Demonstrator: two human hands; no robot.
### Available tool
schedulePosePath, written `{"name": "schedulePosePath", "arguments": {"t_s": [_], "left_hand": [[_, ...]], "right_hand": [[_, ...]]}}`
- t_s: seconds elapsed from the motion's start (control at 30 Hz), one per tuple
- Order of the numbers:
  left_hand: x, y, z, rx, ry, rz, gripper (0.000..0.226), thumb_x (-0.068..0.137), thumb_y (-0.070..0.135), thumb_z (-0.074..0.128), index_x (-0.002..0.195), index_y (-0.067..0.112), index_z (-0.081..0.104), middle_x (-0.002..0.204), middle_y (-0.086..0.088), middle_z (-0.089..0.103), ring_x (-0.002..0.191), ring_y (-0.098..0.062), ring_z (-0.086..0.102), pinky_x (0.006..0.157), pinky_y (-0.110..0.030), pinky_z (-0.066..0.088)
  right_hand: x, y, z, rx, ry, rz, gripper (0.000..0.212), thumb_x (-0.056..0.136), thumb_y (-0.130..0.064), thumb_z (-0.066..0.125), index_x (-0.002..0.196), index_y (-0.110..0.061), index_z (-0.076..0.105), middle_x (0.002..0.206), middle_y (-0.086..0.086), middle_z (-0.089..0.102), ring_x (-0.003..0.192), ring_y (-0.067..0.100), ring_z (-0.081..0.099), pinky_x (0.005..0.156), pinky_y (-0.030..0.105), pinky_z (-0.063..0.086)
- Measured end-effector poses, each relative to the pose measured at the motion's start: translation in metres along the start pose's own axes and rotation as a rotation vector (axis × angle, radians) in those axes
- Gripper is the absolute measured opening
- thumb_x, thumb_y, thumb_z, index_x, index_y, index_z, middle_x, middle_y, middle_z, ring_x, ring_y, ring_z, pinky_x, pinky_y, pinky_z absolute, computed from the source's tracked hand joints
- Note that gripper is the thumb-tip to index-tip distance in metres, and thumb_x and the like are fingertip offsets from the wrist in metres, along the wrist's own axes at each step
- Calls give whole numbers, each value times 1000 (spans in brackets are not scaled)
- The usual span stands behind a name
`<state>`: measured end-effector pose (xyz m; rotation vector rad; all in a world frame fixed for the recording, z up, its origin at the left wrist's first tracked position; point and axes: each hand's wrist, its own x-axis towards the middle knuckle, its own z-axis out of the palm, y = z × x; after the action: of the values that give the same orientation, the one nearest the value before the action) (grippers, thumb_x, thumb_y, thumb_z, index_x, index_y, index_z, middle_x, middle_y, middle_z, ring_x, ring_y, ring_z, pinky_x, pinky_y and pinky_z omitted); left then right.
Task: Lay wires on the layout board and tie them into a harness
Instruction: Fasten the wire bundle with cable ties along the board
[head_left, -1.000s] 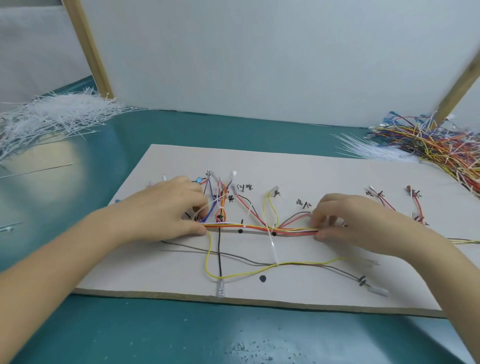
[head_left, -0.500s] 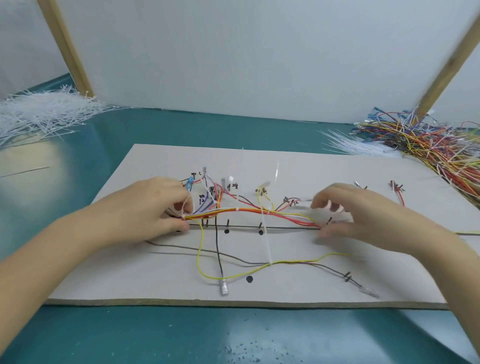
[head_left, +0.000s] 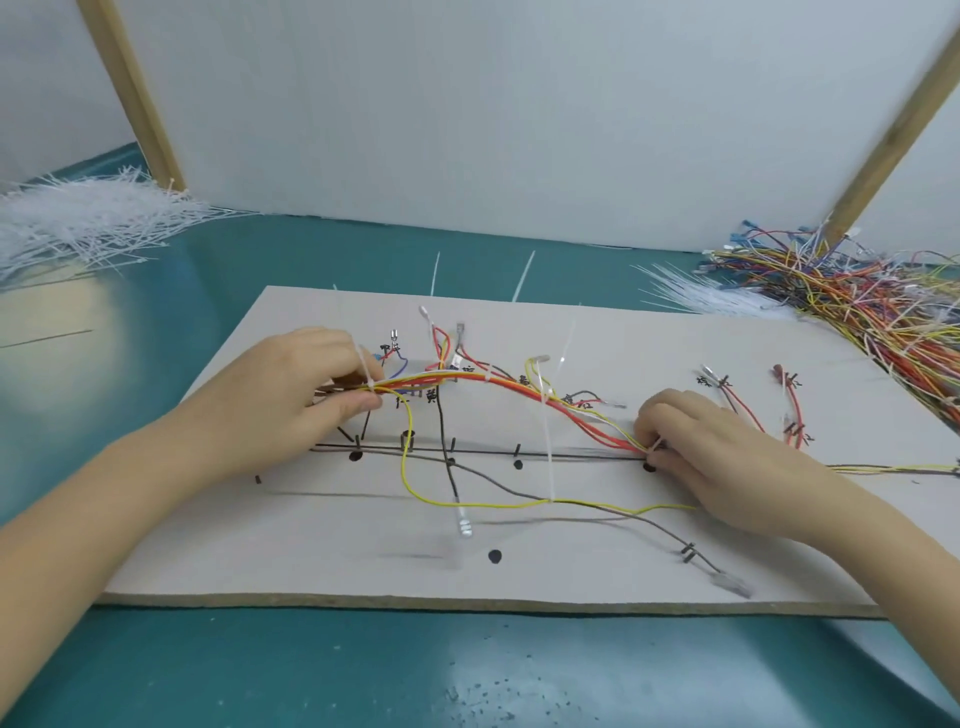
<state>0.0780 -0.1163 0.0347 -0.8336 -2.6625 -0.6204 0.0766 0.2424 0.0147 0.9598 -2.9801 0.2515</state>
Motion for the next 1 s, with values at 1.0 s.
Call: {"name": "schedulePosePath", "arguments": {"t_s": [1.0], "left_hand": [[-3, -2, 23, -269, -49, -185, 26, 74, 60, 46, 84, 41, 61, 83, 14, 58, 68, -12, 50, 63, -18, 39]], "right_hand": [[-9, -59, -39, 108, 729, 71, 25, 86, -20, 46, 97, -8, 64, 94, -4, 56, 93, 8, 51, 86, 18, 37]]}}
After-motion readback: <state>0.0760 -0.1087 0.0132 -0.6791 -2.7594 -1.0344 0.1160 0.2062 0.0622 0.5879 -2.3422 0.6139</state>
